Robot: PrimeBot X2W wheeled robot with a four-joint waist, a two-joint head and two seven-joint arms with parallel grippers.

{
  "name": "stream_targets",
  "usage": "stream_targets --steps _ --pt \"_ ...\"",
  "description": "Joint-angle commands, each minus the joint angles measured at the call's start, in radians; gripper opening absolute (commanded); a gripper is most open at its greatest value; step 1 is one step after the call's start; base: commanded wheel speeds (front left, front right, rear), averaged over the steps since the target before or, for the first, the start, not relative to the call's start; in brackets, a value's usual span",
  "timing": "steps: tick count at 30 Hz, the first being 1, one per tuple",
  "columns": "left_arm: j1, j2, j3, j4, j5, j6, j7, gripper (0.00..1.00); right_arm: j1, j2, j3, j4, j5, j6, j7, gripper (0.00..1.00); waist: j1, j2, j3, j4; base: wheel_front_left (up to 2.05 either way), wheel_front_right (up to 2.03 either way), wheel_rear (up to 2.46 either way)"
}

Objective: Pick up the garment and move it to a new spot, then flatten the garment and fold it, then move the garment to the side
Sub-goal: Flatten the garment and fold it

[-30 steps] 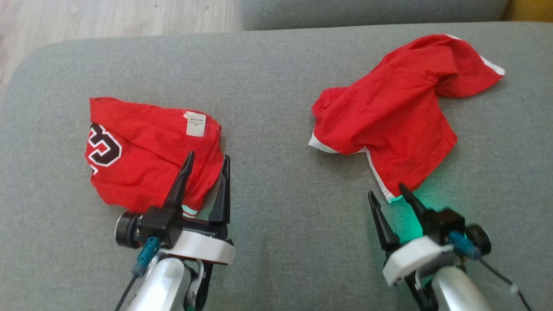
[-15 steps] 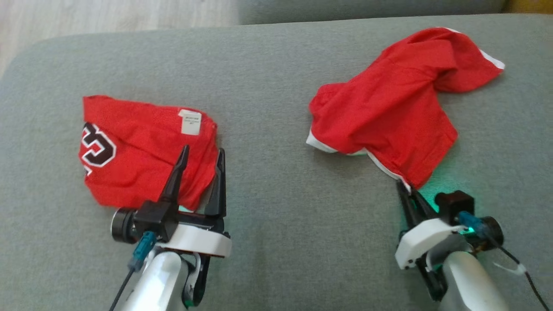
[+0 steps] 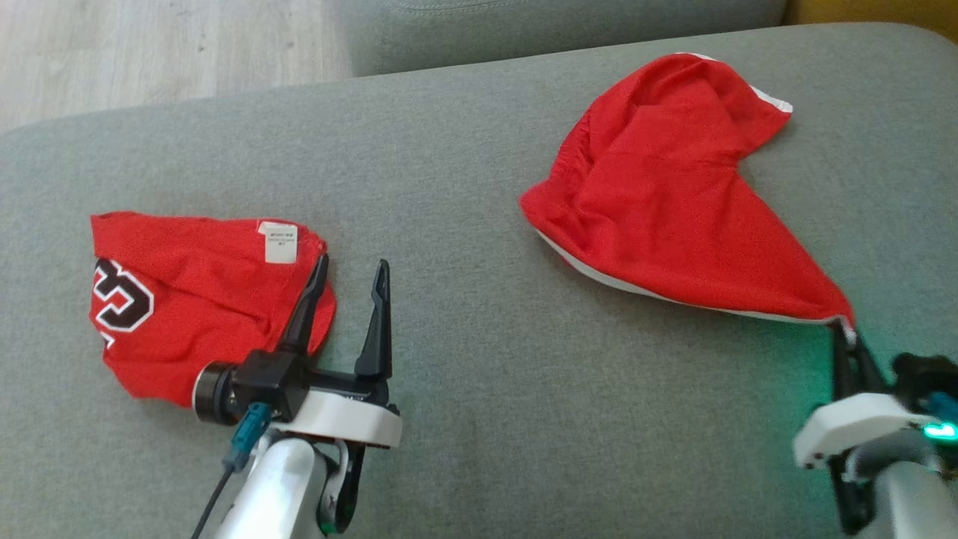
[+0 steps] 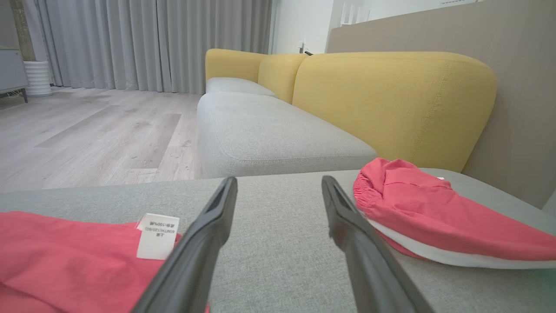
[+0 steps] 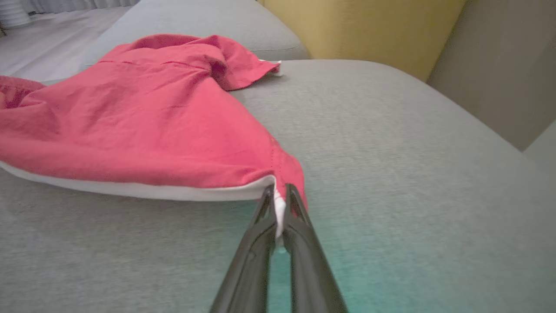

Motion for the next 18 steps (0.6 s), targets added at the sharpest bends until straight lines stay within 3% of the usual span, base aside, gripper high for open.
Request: stream_targets --steps 1,4,5,6,12,18 --pt "-0.015 0.003 0.039 -0.026 0.008 -0.001 -0.01 1.0 -0.007 -0.005 0.0 -0.05 -0.014 -0.001 0.01 0.0 0.0001 0.0 -0.002 -0.004 0.0 0.0 0.0" --pt "-0.015 0.001 0.039 -0.025 0.01 -0.002 -0.01 1.0 0.005 -0.005 -0.043 -0.085 -0.027 -0.001 0.04 0.0 0.0001 0.0 -0.001 -0.005 0.0 0.0 0.0" --pt "-0.015 0.0 0.039 -0.025 0.009 -0.003 -0.01 1.0 0.008 -0.005 -0.056 -0.099 -0.034 -0.001 0.044 0.32 0.0001 0.0 0.0 -0.004 0.0 0.0 0.0" --pt "-0.014 -0.001 0.038 -0.024 0.009 -0.004 -0.01 1.0 0.009 -0.005 -0.066 -0.111 -0.038 -0.001 0.045 1.0 0.0001 0.0 0.0 -0.004 0.0 0.0 0.0" --pt "-0.015 -0.003 0.034 -0.017 0.009 -0.012 -0.01 1.0 0.007 -0.005 -0.052 -0.19 -0.02 -0.001 0.005 1.0 0.0001 0.0 0.004 0.006 0.0 0.0 0.0" --pt "-0.02 -0.005 0.033 -0.015 0.01 -0.013 -0.01 1.0 0.015 -0.005 0.091 -0.264 0.056 -0.001 -0.073 1.0 0.0001 0.0 0.006 0.021 0.0 0.0 0.0"
